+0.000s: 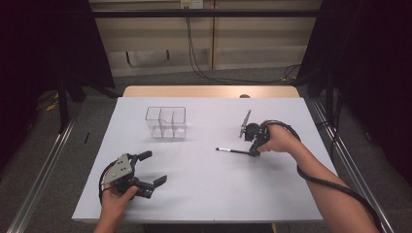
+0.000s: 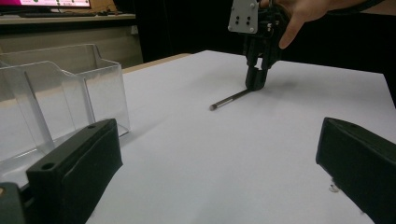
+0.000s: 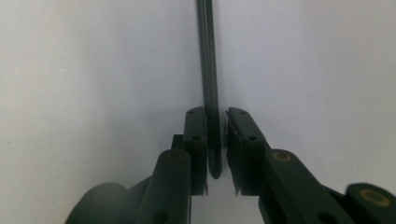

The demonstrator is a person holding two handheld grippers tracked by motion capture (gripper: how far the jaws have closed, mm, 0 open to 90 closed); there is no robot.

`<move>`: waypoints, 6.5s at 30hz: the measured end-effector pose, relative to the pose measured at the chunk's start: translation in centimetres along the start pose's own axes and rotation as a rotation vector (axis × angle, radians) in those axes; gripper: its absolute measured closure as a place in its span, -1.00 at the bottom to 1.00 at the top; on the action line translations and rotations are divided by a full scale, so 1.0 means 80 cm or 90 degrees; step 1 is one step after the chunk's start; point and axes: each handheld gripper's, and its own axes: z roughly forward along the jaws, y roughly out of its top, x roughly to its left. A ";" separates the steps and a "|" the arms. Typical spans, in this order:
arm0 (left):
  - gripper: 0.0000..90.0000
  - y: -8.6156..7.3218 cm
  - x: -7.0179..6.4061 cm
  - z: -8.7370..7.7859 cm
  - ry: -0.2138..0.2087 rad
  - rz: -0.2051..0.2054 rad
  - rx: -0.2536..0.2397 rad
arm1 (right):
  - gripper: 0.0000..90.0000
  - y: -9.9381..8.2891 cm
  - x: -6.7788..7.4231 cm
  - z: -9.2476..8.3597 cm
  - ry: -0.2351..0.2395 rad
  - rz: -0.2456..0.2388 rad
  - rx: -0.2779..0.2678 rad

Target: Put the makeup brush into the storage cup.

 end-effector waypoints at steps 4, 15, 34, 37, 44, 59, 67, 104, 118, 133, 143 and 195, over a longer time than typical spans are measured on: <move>-1.00 0.000 0.000 0.000 0.000 0.000 0.000 | 0.88 0.000 -0.002 0.001 0.001 0.016 -0.005; -1.00 0.000 -0.001 0.001 0.000 0.001 -0.001 | 0.89 0.000 0.000 0.001 -0.002 0.042 -0.001; -1.00 -0.001 0.001 -0.001 0.006 -0.009 -0.003 | 0.89 -0.005 -0.003 -0.001 0.009 0.053 -0.018; -1.00 -0.001 0.001 0.000 0.004 -0.006 0.001 | 0.89 -0.009 -0.004 -0.002 0.006 0.057 -0.028; -1.00 -0.001 0.001 0.001 0.002 -0.007 0.003 | 0.89 -0.018 -0.005 -0.006 0.010 0.070 -0.063; -1.00 0.000 0.000 0.002 0.001 -0.006 0.004 | 0.89 -0.032 -0.001 -0.009 0.026 0.110 -0.169; -1.00 -0.001 0.000 0.002 0.001 -0.007 0.003 | 0.89 -0.038 0.002 -0.008 0.026 0.126 -0.224; -1.00 0.001 -0.001 0.003 0.005 -0.004 0.003 | 0.89 -0.078 0.021 -0.006 0.021 0.202 -0.509; -1.00 0.001 -0.001 0.004 0.007 -0.010 -0.001 | 0.89 -0.095 0.033 -0.009 0.014 0.219 -0.601; -1.00 0.003 -0.001 0.003 0.009 -0.012 -0.001 | 0.89 -0.099 0.048 -0.006 0.018 0.215 -0.640; -1.00 0.004 -0.002 0.004 0.006 -0.015 -0.002 | 0.89 -0.092 0.058 -0.001 0.022 0.206 -0.661; -1.00 0.025 -0.005 0.034 -0.020 -0.027 -0.001 | 0.89 -0.047 0.102 0.022 0.090 0.143 -0.704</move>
